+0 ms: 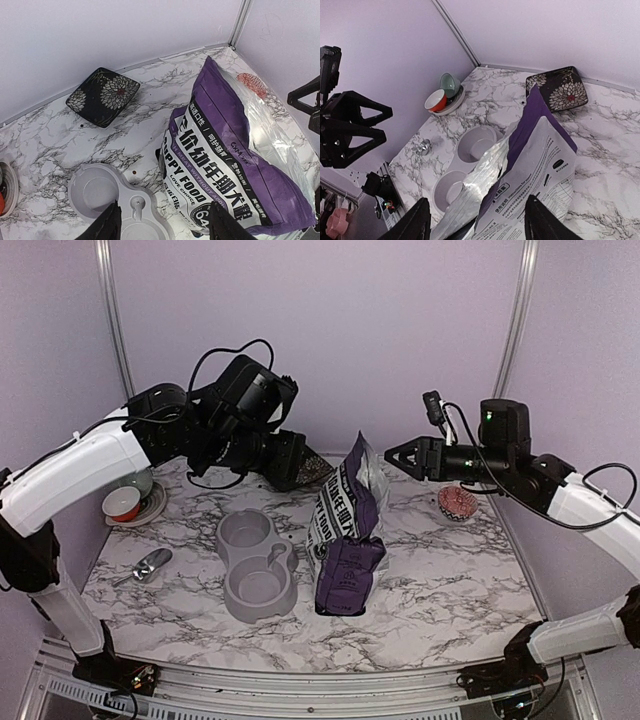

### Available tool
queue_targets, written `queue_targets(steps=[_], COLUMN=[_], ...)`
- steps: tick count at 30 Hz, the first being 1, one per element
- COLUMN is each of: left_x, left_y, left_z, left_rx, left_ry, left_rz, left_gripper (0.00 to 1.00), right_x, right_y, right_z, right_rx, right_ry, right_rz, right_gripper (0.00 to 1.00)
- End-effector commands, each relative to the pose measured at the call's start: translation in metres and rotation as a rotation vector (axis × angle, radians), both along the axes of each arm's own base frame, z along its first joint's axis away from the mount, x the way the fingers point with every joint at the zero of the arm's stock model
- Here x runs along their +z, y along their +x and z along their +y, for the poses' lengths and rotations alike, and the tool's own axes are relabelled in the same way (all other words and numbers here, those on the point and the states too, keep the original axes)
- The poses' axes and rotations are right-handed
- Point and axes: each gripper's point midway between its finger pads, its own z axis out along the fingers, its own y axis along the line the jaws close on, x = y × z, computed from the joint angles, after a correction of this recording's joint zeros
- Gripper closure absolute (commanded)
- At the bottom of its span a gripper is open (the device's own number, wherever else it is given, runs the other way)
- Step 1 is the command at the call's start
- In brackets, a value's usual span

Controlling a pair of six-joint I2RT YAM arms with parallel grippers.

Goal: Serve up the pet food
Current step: Open the pet food bag at the center of the board.

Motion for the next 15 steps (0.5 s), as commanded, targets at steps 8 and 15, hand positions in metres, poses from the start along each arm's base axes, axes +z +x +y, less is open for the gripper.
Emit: queue_targets(steps=[8,15], left_x=[0.021,0.003], left_y=[0.005,0.018], left_z=[-0.038,-0.086], left_rx=[-0.174,-0.248], left_ry=[-0.084,-0.116], left_rz=[-0.019,0.034], left_gripper=[0.34,0.33], right_x=[0.009,-0.005], right_y=[0.021,0.036], right_z=[-0.003,0.006], right_rx=[-0.03,-0.024], right_ry=[-0.133,-0.162], right_rz=[-0.022,0.013], right_gripper=[0.32,0.33])
